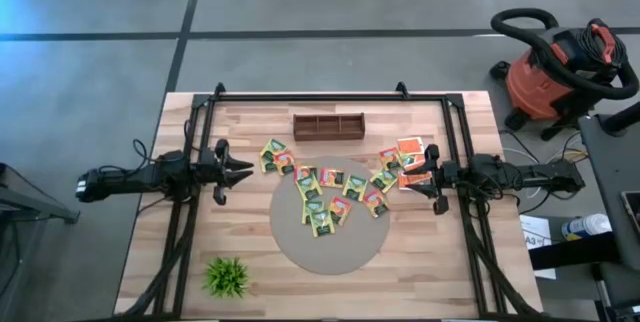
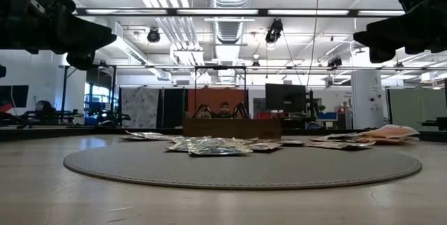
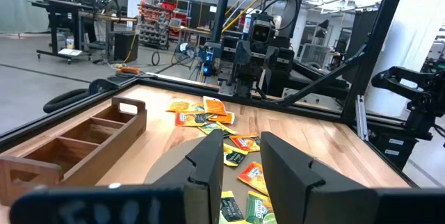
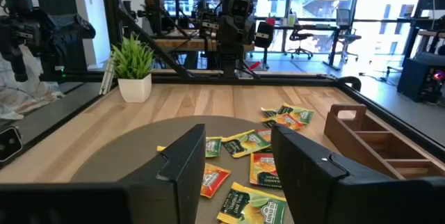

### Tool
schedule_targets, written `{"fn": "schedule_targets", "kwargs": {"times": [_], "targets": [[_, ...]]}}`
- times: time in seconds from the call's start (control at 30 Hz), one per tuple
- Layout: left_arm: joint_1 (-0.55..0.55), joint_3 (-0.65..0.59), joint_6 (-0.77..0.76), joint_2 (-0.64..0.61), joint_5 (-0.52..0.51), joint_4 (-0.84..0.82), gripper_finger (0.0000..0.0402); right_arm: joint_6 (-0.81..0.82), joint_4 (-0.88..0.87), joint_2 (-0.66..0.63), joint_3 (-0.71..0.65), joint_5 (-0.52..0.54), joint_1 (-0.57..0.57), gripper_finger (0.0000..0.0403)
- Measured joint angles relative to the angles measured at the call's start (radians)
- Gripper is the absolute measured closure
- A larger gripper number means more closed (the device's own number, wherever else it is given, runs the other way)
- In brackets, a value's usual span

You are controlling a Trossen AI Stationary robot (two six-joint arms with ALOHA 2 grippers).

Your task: Pick & Place Tea

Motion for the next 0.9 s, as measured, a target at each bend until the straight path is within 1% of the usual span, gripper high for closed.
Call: {"fn": "schedule_targets", "kwargs": {"times": [0.33, 0.47, 0.53, 0.63, 0.7, 0.83, 0.9], "targets": [[0.0, 0.0, 0.0, 0.0, 0.0, 0.0, 0.031, 0.0, 0.001, 0.0, 0.0, 0.002, 0.0, 0.0241], [0.0, 0.0, 0.0, 0.0, 0.0, 0.0, 0.031, -0.032, 0.014, 0.0, 0.0, 0.074, -0.001, 0.0241], [0.0, 0.0, 0.0, 0.0, 0.0, 0.0, 0.031, -0.046, 0.014, 0.0, 0.0, 0.08, 0.0, 0.0241], [0.0, 0.0, 0.055, 0.0, -0.009, 0.001, 0.031, -0.048, 0.014, 0.0, 0.0, 0.08, 0.0, 0.0241], [0.0, 0.0, 0.066, 0.0, -0.017, 0.006, 0.031, -0.044, 0.014, 0.0, 0.0, 0.08, 0.0, 0.0241], [0.0, 0.0, 0.021, 0.0, -0.02, 0.025, 0.031, -0.041, 0.016, 0.0, 0.0, 0.08, 0.0, 0.0241], [0.0, 0.0, -0.037, 0.0, -0.02, 0.051, 0.031, -0.04, 0.016, 0.0, 0.0, 0.08, 0.0, 0.0241]]}}
